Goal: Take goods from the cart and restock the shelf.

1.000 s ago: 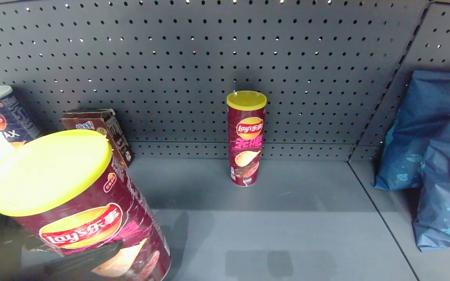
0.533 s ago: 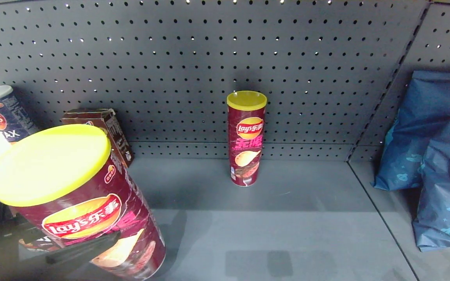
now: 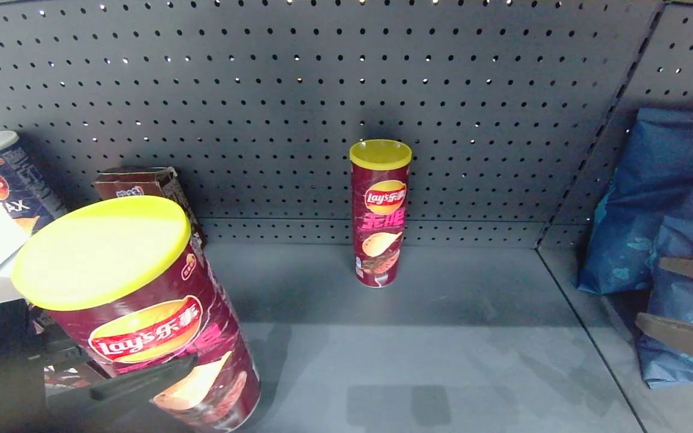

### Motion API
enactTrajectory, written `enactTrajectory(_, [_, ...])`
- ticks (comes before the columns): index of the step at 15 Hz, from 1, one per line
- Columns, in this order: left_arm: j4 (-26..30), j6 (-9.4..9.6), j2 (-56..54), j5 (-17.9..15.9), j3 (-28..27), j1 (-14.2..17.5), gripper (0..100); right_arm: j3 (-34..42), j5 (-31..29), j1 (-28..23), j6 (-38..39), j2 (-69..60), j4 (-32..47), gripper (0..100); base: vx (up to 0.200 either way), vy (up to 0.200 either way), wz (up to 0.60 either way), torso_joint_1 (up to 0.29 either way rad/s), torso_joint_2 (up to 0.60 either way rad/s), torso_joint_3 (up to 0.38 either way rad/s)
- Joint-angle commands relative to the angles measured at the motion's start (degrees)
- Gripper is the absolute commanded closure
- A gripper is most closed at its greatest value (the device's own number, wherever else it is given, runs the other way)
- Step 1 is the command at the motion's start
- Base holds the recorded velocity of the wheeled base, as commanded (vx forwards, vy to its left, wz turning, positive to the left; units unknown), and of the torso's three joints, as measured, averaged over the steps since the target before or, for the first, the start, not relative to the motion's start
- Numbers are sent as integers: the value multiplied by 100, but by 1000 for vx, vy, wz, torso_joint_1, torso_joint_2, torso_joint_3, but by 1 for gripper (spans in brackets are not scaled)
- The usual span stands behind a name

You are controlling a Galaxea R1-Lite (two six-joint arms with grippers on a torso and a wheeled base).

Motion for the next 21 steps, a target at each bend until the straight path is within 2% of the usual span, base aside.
enactTrajectory(1, [-13,-16,24,8,-18,3,100,-211,-161,367,-8,892,-298,0,0,0,0,0,0,0])
enactTrajectory(6, [-4,-42,15,8,8,3,100,-985,-328,648,45,2009,-597,0,0,0,0,0,0,0])
enactTrajectory(8, [-13,-42,15,17,8,3,100,-1363,-311,701,177,2597,-1125,0,0,0,0,0,0,0])
enactTrajectory(11, [-4,-42,15,17,17,3,100,-1407,-284,701,194,3072,-1705,0,0,0,0,0,0,0])
enactTrajectory(13, [-4,-42,6,34,26,12,100,-1424,58,709,194,3265,-2047,0,0,0,0,0,0,0])
enactTrajectory(21, [-4,-51,-2,43,87,12,100,-1415,709,701,203,3714,-2856,0,0,0,0,0,0,0])
